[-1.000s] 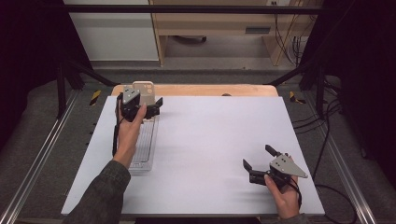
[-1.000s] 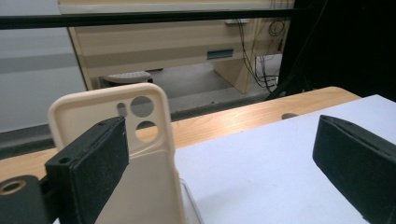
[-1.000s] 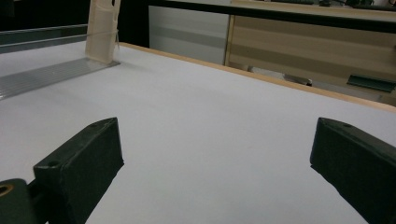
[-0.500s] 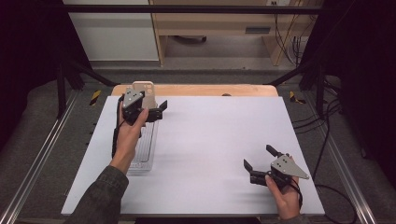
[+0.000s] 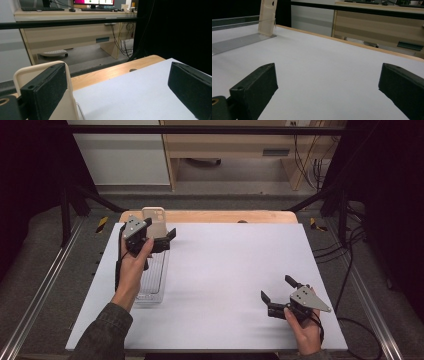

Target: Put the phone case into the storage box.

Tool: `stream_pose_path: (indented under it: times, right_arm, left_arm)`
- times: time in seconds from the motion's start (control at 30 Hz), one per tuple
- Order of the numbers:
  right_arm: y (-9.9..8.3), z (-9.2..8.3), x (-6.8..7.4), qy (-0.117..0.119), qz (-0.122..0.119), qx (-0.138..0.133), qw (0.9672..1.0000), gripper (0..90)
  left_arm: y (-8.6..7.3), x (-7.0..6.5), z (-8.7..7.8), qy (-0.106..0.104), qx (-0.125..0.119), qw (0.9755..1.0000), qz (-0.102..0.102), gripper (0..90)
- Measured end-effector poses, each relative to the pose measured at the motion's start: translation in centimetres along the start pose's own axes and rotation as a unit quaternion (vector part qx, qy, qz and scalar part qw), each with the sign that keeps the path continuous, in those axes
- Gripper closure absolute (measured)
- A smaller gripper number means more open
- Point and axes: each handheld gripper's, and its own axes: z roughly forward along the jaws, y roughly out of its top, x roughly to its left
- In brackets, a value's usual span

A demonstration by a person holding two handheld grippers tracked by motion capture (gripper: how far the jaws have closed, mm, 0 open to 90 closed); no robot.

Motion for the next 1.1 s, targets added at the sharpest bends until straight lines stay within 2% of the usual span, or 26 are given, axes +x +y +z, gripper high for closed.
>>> stream_pose_path:
  times: [0.2,0.37,0.5,1.1]
  right_arm:
    - [0.0,0.0,0.0,0.001,0.0,-0.001,1.0,2.1]
    - [0.0,0.0,0.0,0.001,0.0,-0.001,1.0,2.0]
    - [0.1,0.0,0.1,0.001,0.0,0.0,1.0,2.1]
    - [0.1,0.0,0.1,0.002,-0.002,0.001,1.0,2.1]
  left_arm:
    - [0.1,0.2,-0.7,0.0,-0.005,1.0,-0.002,2.0]
    - [-0.3,0.7,-1.1,0.003,-0.01,0.9999,-0.011,2.0]
    - [-0.3,1.0,-1.4,0.003,-0.014,0.9999,-0.01,2.0]
    - [-0.3,1.8,-4.2,0.009,-0.033,0.9992,-0.021,1.9]
